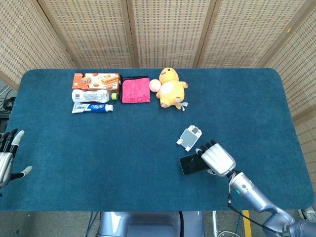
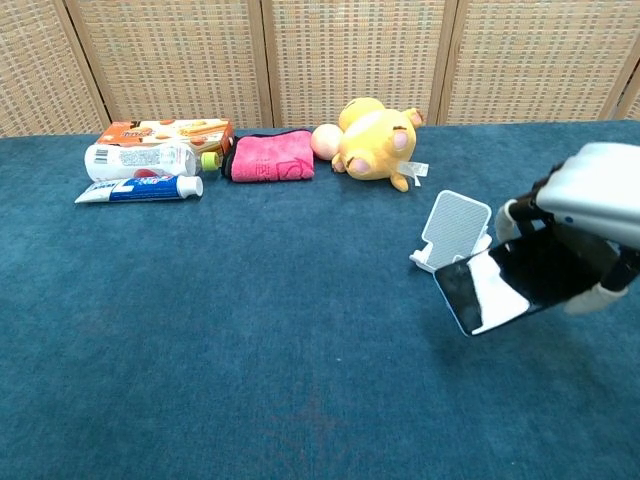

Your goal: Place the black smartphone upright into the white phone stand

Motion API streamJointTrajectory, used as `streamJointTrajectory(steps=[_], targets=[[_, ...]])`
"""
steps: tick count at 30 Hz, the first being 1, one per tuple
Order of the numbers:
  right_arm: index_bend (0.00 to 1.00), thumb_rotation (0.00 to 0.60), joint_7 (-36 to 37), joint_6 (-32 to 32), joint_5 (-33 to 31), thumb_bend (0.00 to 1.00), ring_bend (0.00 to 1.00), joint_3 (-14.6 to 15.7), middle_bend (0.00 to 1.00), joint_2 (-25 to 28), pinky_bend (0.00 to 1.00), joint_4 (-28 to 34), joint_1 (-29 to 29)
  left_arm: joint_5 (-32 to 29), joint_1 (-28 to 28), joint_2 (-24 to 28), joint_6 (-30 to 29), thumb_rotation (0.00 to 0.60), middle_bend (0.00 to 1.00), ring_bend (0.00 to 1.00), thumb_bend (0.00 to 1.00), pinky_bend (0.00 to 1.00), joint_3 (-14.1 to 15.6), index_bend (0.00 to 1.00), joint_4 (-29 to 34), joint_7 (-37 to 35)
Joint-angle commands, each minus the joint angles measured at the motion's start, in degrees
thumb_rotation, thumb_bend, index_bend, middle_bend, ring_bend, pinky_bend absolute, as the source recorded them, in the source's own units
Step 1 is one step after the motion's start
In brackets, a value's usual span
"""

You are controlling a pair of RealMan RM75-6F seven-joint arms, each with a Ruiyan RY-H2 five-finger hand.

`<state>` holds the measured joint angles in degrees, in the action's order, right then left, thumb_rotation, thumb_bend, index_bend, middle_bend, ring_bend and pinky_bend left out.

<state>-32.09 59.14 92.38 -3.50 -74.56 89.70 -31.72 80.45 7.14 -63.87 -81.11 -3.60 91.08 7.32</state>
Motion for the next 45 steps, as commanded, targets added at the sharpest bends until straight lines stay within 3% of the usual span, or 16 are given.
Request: streamJointTrajectory(steps=[1, 9, 18, 30, 45], targets=[[0.47, 0.600, -11.39, -3.63, -4.71, 0.41, 0.46, -5.39, 0.50, 3.24, 0.39, 5.41, -4.27, 0.02, 0.05, 0.11, 0.11, 0.600, 0.00, 0.00, 0.00, 0.00, 0.02, 0.00, 0.03, -0.18], [0.47, 0.600, -22.38, -7.97, -7.86, 0.44, 0.46, -7.98, 0.49, 3.89, 0.39, 6.60, -9.71, -0.50, 0.35, 0.48, 0.93, 0.600, 0.00, 0.00, 0.00, 0.00, -0.14, 0.00, -0.16, -1.08], [0.47, 0.600, -34.10, -12.13, -5.04, 0.44, 0.46, -5.11, 0.48, 1.40, 0.39, 0.37, -14.58, -2.07, 1.13, 0.49, 2.72, 0.600, 0.00, 0.00, 0.00, 0.00, -0.57, 0.00, -0.33, -0.96], [0.47, 0.600, -39.05, -13.90, -5.36, 0.44, 0.46, -3.56, 0.48, 0.59, 0.39, -2.22, -17.16, -3.71, 1.75, 0.35, 3.85, 0.600, 0.00, 0.00, 0.00, 0.00, -1.02, 0.00, -0.28, -0.22], [0.47, 0.600, -57.28, -14.46, -16.80, 0.44, 0.46, -1.63, 0.46, -1.24, 0.39, 0.70, -18.62, -4.21, 1.97, 0.37, 4.11, 0.600, 0.00, 0.00, 0.00, 0.00, -0.95, 0.00, 0.05, 0.20]])
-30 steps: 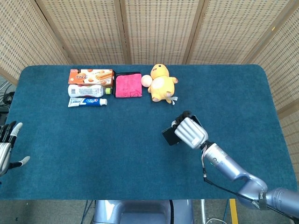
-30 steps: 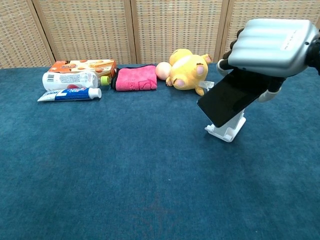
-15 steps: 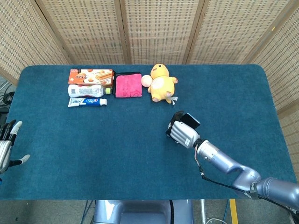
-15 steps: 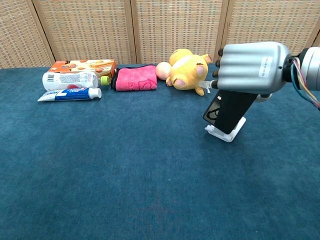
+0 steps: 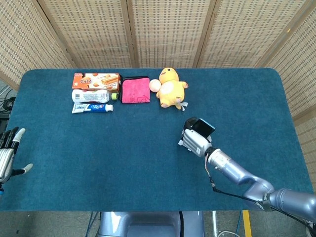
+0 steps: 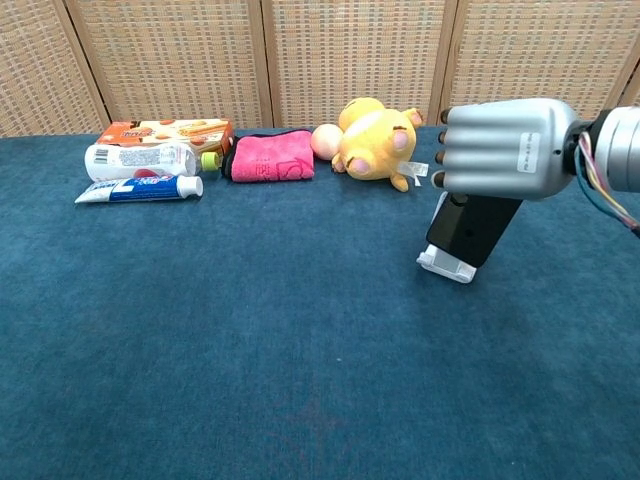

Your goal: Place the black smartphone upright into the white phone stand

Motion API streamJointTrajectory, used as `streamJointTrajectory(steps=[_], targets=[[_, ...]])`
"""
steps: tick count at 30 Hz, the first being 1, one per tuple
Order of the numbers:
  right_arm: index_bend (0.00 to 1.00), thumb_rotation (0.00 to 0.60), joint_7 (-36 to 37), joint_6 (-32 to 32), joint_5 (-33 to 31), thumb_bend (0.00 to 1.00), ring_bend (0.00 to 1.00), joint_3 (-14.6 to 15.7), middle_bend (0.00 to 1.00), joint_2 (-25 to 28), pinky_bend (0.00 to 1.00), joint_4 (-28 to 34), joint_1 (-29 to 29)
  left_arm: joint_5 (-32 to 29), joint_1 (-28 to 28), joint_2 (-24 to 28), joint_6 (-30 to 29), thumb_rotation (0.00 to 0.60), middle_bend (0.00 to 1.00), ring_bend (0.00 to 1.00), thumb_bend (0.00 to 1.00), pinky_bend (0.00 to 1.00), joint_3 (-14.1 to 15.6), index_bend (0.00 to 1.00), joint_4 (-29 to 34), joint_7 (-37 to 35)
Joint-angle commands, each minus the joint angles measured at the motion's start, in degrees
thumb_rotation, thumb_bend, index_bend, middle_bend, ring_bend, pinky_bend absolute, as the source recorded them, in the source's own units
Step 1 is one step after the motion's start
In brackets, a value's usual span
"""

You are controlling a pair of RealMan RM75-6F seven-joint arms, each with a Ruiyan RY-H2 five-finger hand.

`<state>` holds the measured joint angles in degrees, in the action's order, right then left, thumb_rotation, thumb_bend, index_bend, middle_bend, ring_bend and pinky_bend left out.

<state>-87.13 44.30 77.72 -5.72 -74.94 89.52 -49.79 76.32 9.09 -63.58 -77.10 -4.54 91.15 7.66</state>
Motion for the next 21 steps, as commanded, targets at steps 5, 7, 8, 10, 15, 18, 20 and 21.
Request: streamJointTrajectory(steps=[5, 7, 8, 10, 15, 18, 20, 21], targets=[[0.47, 0.600, -5.79, 1.36, -4.19, 0.44, 0.46, 1.69, 0.45, -2.42, 0.39, 0.78, -1.41, 0.11, 0.03, 0.29, 0.18, 0.600, 0.00, 0.00, 0.00, 0.00, 0.07, 0.00, -0.22, -0.76], [0.47, 0.600, -6.59, 1.66, -4.80, 0.44, 0.46, 2.14, 0.45, -2.89, 0.39, 0.72, -1.65, 0.14, 0.01, 0.36, 0.16, 0.600, 0.00, 0.00, 0.00, 0.00, 0.08, 0.00, -0.28, -1.01], [0.47, 0.600, -7.00, 1.95, -5.22, 0.44, 0.46, 2.50, 0.45, -3.27, 0.39, 0.64, -1.79, 0.12, -0.01, 0.41, 0.13, 0.600, 0.00, 0.00, 0.00, 0.00, 0.05, 0.00, -0.31, -1.16], [0.47, 0.600, -7.97, 2.50, -5.37, 0.44, 0.46, 3.26, 0.45, -3.95, 0.39, 0.09, -2.12, 0.09, -0.02, 0.50, 0.17, 0.600, 0.00, 0.00, 0.00, 0.00, 0.04, 0.00, -0.43, -1.53], [0.47, 0.600, -8.26, 3.67, -6.20, 0.44, 0.45, 4.23, 0.43, -4.57, 0.39, -0.32, -2.59, 0.12, 0.05, 0.61, 0.28, 0.600, 0.00, 0.00, 0.00, 0.00, 0.05, 0.00, -0.56, -1.84], [0.43, 0.600, -8.13, 4.57, -6.42, 0.44, 0.37, 4.46, 0.34, -4.53, 0.39, -0.36, -2.73, 0.06, 0.07, 0.62, 0.31, 0.600, 0.00, 0.00, 0.00, 0.00, 0.04, 0.00, -0.58, -1.88], [0.33, 0.600, -8.13, 5.11, -6.77, 0.44, 0.22, 4.58, 0.21, -4.48, 0.34, -0.36, -2.77, 0.05, 0.08, 0.62, 0.31, 0.600, 0.00, 0.00, 0.00, 0.00, 0.05, 0.00, -0.55, -1.84], [0.30, 0.600, -8.20, 5.33, -6.96, 0.44, 0.17, 4.63, 0.16, -4.46, 0.31, -0.35, -2.78, 0.05, 0.09, 0.61, 0.31, 0.600, 0.00, 0.00, 0.00, 0.00, 0.05, 0.00, -0.53, -1.81]])
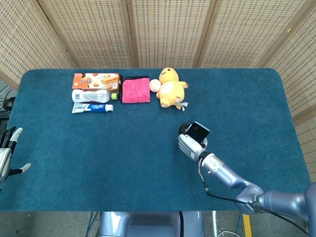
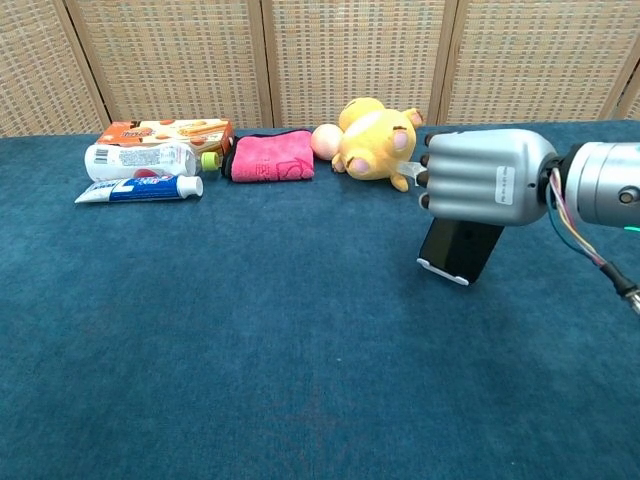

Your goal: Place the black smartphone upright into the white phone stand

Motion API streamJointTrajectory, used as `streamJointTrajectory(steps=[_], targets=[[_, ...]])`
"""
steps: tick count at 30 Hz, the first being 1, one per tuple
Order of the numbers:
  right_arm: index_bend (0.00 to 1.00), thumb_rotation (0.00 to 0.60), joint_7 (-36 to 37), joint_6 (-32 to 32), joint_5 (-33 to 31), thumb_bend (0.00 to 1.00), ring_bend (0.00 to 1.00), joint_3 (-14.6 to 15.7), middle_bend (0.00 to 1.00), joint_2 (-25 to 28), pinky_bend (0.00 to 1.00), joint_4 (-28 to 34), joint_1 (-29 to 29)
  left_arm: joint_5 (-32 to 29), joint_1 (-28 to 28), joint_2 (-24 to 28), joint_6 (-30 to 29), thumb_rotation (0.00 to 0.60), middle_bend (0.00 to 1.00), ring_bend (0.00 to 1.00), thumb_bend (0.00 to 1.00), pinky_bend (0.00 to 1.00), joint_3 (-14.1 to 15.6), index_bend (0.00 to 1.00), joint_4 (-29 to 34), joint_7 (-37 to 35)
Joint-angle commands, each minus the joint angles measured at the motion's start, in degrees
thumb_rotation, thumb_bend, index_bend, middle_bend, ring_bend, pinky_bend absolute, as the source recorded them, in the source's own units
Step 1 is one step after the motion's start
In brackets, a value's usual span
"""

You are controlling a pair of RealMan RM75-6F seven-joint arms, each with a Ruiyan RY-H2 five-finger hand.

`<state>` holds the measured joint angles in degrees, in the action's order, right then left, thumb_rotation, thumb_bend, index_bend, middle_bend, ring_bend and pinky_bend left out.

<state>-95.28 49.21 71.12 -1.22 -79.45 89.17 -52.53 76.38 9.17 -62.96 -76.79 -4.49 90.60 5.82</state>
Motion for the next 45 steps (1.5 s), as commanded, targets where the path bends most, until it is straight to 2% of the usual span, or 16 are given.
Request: streamJointTrajectory(steps=[1, 4, 10, 33, 39, 42, 43, 45], targets=[[0.26, 0.600, -0.17, 0.69, -0.62, 0.44, 0.11, 0.24, 0.11, 0.07, 0.27, 0.04, -0.08, -0.01, 0.00, -0.01, 0.01, 0.600, 0.00, 0.00, 0.00, 0.00, 0.03, 0.00, 0.01, 0.07], [0.23, 0.600, -0.16, 1.21, -0.98, 0.44, 0.03, 0.54, 0.06, 0.10, 0.20, 0.08, -0.18, 0.01, 0.01, -0.01, 0.03, 0.600, 0.00, 0.00, 0.00, 0.00, 0.09, 0.00, 0.04, 0.15], [0.21, 0.600, 0.10, 2.13, -1.17, 0.44, 0.00, 1.57, 0.02, 0.06, 0.18, -0.15, -0.22, 0.06, -0.03, -0.05, -0.13, 0.600, 0.00, 0.00, 0.00, 0.00, 0.11, 0.00, 0.05, 0.20], [0.19, 0.600, 3.35, 6.54, 0.88, 0.44, 0.00, 4.20, 0.01, 1.62, 0.18, 0.74, 1.09, 0.48, -0.12, -0.03, -0.39, 0.600, 0.00, 0.00, 0.00, 0.00, 0.35, 0.00, -0.07, 0.03], [0.18, 0.600, 5.86, 11.85, 3.35, 0.44, 0.00, 4.08, 0.00, 6.59, 0.18, 6.75, 3.28, 0.79, -0.22, 0.31, -0.52, 0.600, 0.00, 0.00, 0.00, 0.00, 0.45, 0.00, 0.08, -0.53], [0.18, 0.600, 12.47, 18.21, 7.27, 0.43, 0.00, 4.23, 0.00, 10.93, 0.18, 11.01, 6.75, 1.40, -0.52, 0.81, -1.04, 0.600, 0.00, 0.00, 0.00, 0.00, 0.58, 0.00, 0.33, -1.60], [0.18, 0.600, 15.00, 20.25, 8.30, 0.41, 0.00, 4.34, 0.00, 11.96, 0.18, 11.83, 8.03, 1.61, -0.62, 0.96, -1.22, 0.600, 0.00, 0.00, 0.00, 0.00, 0.63, 0.00, 0.37, -1.97], [0.17, 0.600, 22.05, 25.24, 10.93, 0.29, 0.00, 5.08, 0.00, 14.33, 0.18, 13.09, 11.57, 2.30, -0.91, 1.33, -1.82, 0.600, 0.00, 0.00, 0.00, 0.00, 0.76, 0.00, 0.50, -2.89]])
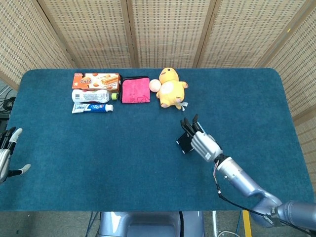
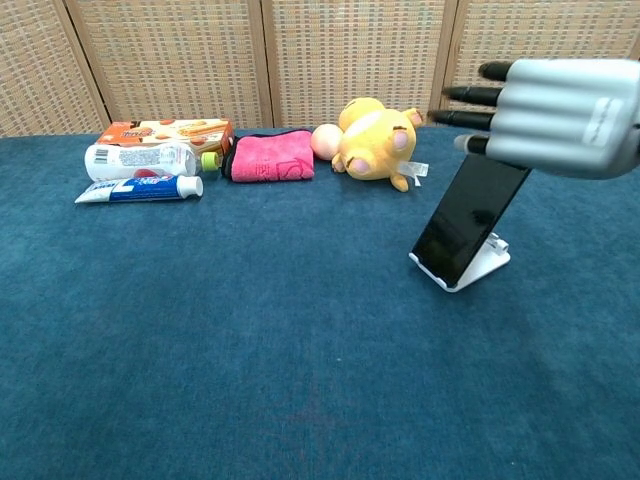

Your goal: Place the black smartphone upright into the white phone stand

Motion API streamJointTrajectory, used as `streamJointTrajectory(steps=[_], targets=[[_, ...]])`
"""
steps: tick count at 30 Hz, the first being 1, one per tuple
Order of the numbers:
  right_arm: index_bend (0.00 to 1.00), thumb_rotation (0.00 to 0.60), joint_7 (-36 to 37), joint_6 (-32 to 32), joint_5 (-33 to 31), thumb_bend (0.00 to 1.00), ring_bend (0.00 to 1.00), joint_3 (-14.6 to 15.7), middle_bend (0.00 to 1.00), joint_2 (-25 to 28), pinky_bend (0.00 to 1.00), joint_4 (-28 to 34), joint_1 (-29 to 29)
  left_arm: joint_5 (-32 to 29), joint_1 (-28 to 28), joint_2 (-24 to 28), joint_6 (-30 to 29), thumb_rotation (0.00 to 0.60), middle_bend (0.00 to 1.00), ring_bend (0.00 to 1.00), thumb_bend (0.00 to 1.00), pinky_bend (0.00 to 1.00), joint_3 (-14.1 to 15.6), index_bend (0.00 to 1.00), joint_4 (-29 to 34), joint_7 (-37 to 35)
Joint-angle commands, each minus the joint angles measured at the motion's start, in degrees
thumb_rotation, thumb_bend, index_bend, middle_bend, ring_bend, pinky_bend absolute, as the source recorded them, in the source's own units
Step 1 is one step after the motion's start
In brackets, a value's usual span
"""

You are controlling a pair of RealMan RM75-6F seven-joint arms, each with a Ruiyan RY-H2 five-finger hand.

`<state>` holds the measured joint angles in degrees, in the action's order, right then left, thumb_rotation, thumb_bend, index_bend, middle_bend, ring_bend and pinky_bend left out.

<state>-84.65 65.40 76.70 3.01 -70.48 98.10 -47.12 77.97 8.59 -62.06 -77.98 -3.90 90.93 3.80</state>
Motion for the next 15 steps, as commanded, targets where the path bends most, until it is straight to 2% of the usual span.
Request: streamJointTrajectory(steps=[1, 2, 4, 6, 10, 15], targets=[[0.16, 0.600, 15.84, 12.00, 6.58, 0.17, 0.00, 1.37, 0.00, 6.58, 0.17, 4.39, 8.43, 1.13, -0.51, 0.62, -0.99, 0.600, 0.00, 0.00, 0.00, 0.00, 0.27, 0.00, 0.22, -1.32], [0.14, 0.600, 20.58, 15.12, 7.66, 0.07, 0.00, 1.95, 0.00, 7.60, 0.16, 4.26, 10.91, 1.58, -0.69, 0.79, -1.36, 0.600, 0.00, 0.00, 0.00, 0.00, 0.40, 0.00, 0.26, -1.77], [0.10, 0.600, 35.72, 23.12, 6.04, 0.00, 0.00, 3.19, 0.00, 7.97, 0.12, 4.04, 18.94, 2.72, -1.22, 0.92, -2.45, 0.600, 0.00, 0.00, 0.00, 0.00, 0.78, 0.00, 0.06, -2.49], [0.07, 0.600, 47.72, 26.90, 5.82, 0.00, 0.00, 3.65, 0.00, 6.85, 0.08, 1.90, 23.59, 3.98, -1.54, 0.62, -3.26, 0.600, 0.00, 0.00, 0.00, 0.00, 1.28, 0.00, -0.34, -2.56], [0.02, 0.600, 64.78, 28.57, 3.34, 0.00, 0.00, 3.50, 0.00, 5.31, 0.01, -1.43, 29.23, 7.20, -2.07, -0.61, -5.00, 0.600, 0.00, 0.00, 0.00, 0.00, 2.48, 0.00, -2.02, -2.65], [0.00, 0.600, 74.20, 28.28, 3.40, 0.00, 0.00, 2.70, 0.00, 2.82, 0.00, -7.14, 32.75, 9.34, -2.68, -2.30, -6.86, 0.600, 0.00, 0.00, 0.00, 0.00, 3.10, 0.00, -4.63, -3.19]])
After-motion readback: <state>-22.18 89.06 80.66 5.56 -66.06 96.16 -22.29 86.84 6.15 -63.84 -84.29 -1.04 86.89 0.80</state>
